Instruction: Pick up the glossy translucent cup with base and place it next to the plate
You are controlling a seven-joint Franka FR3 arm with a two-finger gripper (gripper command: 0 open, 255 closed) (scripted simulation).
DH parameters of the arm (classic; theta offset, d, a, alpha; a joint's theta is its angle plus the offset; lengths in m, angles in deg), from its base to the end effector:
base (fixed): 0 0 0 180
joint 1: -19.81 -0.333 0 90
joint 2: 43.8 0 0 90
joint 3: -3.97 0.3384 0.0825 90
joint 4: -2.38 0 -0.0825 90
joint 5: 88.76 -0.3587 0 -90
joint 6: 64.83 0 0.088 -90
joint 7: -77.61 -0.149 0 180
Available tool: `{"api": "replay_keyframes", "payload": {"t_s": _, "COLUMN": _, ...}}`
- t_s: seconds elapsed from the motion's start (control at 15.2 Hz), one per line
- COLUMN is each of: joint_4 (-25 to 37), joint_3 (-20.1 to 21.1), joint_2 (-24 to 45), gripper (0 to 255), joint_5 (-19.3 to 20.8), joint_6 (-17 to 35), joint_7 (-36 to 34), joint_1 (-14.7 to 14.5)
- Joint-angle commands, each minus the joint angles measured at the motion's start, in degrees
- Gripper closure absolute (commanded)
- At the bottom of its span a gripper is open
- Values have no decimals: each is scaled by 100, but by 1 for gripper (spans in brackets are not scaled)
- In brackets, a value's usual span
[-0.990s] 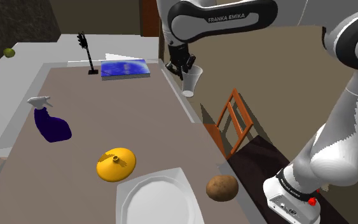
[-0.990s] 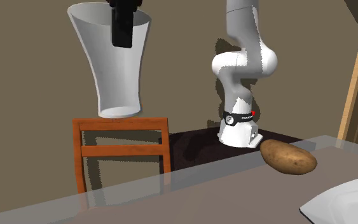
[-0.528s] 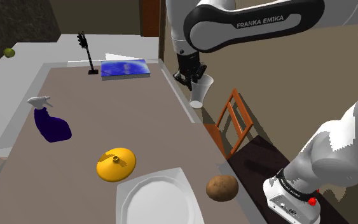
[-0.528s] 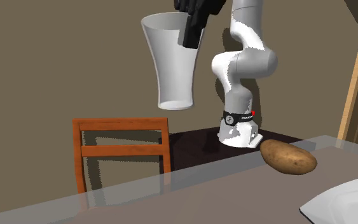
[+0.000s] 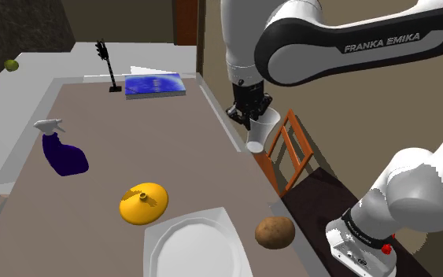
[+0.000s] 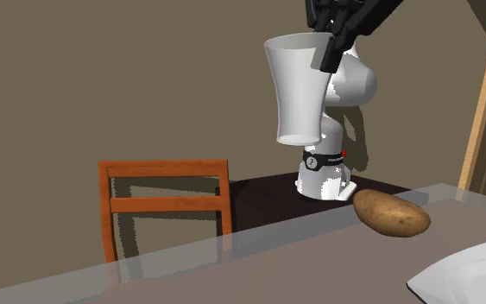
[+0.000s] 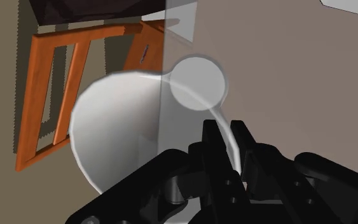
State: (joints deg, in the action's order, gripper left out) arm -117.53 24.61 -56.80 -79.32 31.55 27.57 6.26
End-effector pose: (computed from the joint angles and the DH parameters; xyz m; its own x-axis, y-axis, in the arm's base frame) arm 0.3663 0.2320 0.4903 0.9676 -0.2473 0.0516 -0.2512 -0.9194 0.3027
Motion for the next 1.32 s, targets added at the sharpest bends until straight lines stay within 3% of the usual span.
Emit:
{"api": "replay_keyframes", "payload": {"t_s": 0.0, "joint_4": -146, "joint_3": 11, "joint_2": -31, "gripper": 255, "joint_5": -15, "joint_6": 109, "joint_7": -40, "joint_1": -14}}
{"api": "replay_keyframes", "payload": {"t_s": 1.25, "joint_4": -1171, "joint_3": 89, "joint_2": 439, "gripper": 255, "joint_5": 189, "joint_6": 1525, "joint_7": -464, "joint_1": -1}}
